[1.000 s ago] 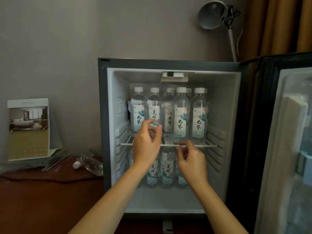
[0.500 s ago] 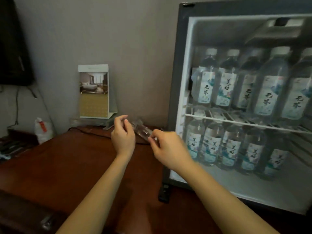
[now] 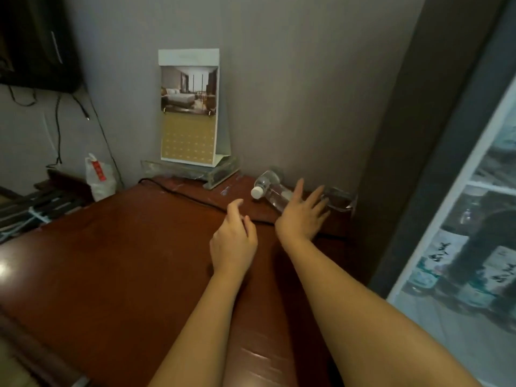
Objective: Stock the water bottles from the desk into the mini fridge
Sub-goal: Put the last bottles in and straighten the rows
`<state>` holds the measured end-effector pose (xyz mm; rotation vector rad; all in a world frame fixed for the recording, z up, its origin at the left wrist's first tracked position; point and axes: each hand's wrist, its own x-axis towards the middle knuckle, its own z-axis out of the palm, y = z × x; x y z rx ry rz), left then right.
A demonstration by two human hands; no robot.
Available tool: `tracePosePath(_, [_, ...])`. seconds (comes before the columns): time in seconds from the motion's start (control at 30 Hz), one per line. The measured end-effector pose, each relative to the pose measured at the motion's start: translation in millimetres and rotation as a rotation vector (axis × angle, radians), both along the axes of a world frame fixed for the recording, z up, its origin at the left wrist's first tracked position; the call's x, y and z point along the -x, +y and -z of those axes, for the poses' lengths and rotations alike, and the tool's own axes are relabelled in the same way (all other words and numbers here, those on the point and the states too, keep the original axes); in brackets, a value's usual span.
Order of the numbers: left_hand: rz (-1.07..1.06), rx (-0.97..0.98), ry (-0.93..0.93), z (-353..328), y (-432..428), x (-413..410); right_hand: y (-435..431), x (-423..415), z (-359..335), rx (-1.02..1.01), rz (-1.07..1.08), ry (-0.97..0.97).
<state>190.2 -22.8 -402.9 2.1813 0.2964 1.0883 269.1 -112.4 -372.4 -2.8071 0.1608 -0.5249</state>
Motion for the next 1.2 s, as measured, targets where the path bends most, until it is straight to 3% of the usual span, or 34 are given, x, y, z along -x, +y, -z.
tracePosePath(0.1, [0.044, -0.046, 0.025, 4, -3, -1, -3, -20, 14, -0.134, 0.063, -0.101])
tracePosePath(0.27, [0.040, -0.016, 0.072, 4, -3, -1, -1, -32, 29, -0.196, 0.189, 0.130])
tracePosePath(0.5, [0.073, -0.090, 0.177, 6, -2, -4, 0, -13, 28, -0.212, 0.150, 0.010])
tracePosePath(0.7, [0.172, -0.188, 0.264, 9, 3, -5, 15, 20, -12, -0.597, 0.068, -0.144])
tracePosePath(0.8, [0.174, -0.221, 0.259, 7, 2, -5, 9, 39, -37, -0.534, 0.002, -0.272])
tracePosePath(0.97, [0.171, -0.100, -0.014, -3, 1, 2, 5, 77, -71, -0.516, -0.168, -0.367])
tracePosePath(1.2, [0.251, 0.202, -0.052, -5, -7, 5, -11, 113, -101, -0.521, -0.464, -0.287])
